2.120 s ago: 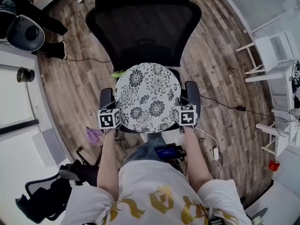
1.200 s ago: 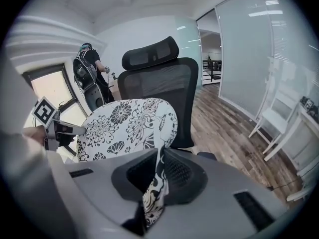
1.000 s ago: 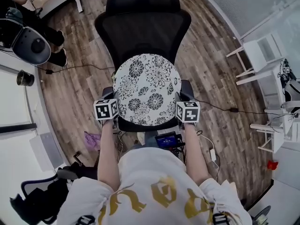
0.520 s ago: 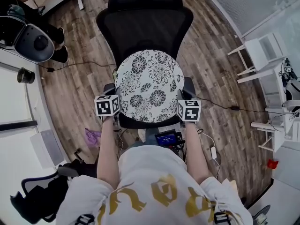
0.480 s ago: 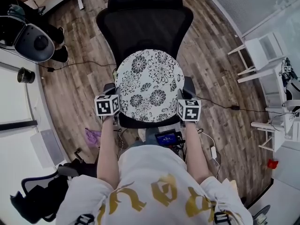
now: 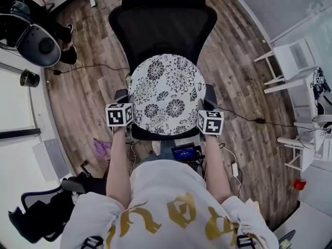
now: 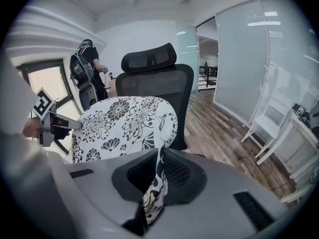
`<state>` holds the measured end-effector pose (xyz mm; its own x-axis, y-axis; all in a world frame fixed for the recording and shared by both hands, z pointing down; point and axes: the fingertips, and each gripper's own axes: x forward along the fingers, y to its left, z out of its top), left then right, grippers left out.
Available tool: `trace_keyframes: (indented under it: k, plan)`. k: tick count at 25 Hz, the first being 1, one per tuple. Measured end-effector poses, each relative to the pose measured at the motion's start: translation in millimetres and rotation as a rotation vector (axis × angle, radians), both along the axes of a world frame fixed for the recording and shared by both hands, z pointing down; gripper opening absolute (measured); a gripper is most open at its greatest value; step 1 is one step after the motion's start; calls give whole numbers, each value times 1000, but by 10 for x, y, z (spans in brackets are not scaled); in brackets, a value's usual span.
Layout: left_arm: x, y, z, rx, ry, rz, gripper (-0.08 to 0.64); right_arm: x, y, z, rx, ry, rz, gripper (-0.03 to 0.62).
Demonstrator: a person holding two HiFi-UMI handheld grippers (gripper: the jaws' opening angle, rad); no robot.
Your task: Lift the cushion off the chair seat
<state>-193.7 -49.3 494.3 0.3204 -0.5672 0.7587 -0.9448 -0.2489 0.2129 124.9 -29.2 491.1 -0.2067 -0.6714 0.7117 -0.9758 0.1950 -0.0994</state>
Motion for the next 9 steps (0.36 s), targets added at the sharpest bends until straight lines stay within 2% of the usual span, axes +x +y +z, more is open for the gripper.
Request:
trace_keyframes:
  k: [9]
  plan:
    - [10,13,79,-23,3,4,27,10,-9,58,-16,4,-2,28]
